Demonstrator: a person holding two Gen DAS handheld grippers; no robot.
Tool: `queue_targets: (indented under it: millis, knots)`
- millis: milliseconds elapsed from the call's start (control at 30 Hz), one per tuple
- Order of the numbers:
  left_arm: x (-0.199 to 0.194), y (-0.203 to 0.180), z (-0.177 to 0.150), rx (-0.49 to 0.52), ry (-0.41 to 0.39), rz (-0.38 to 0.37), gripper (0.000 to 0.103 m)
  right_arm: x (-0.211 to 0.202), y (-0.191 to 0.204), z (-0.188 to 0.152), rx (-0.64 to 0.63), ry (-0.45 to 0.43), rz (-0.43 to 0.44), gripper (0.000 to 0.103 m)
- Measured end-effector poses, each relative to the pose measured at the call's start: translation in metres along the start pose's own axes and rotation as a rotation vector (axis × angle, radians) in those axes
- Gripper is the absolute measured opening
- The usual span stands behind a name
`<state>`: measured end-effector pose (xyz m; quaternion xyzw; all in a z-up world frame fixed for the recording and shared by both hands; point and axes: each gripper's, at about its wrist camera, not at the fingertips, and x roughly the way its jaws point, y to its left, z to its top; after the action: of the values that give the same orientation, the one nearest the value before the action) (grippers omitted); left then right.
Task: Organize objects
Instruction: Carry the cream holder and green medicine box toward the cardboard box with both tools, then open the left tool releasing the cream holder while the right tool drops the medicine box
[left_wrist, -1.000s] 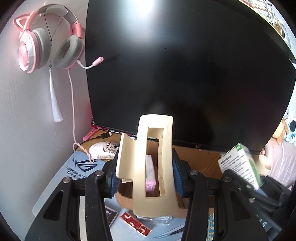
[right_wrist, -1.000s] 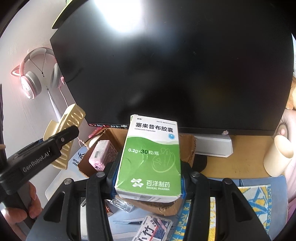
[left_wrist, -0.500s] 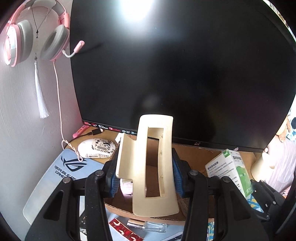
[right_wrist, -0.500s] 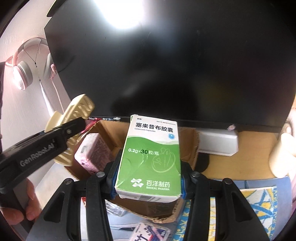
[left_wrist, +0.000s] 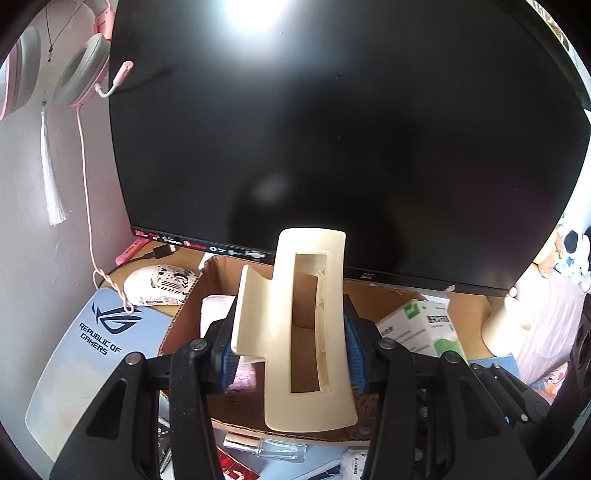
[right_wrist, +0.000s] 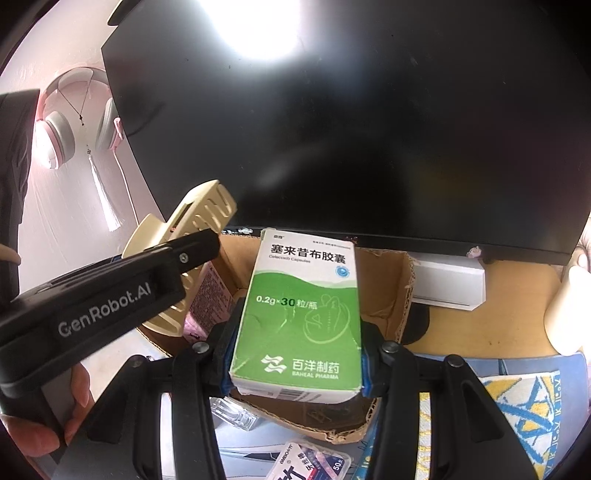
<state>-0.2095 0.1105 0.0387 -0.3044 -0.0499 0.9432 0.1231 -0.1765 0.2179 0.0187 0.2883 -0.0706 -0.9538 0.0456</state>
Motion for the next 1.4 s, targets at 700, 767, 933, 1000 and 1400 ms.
queue_targets:
  millis: [700,767,933,1000,1400]
  knots:
    - [0.033,-0.011,-0.01,0.035,0.056,0.073,0.046,0.012,0.008,-0.005,-0.069,0.007,-0.08,0.052]
    - [0.035,-0.012,-0.011,0.045,0.064,0.088,0.046,0.014,0.008,-0.005,-0.072,0.006,-0.099,0.052]
    - [0.04,-0.015,-0.013,0.059,0.091,0.114,0.046,0.022,0.008,-0.006,-0.084,0.018,-0.119,0.052]
    - [0.042,-0.016,-0.014,0.069,0.103,0.136,0.046,0.025,0.01,-0.007,-0.093,0.023,-0.13,0.052]
    - [0.048,-0.023,-0.017,0.113,0.134,0.162,0.046,0.027,0.001,-0.013,-0.104,0.047,-0.172,0.052]
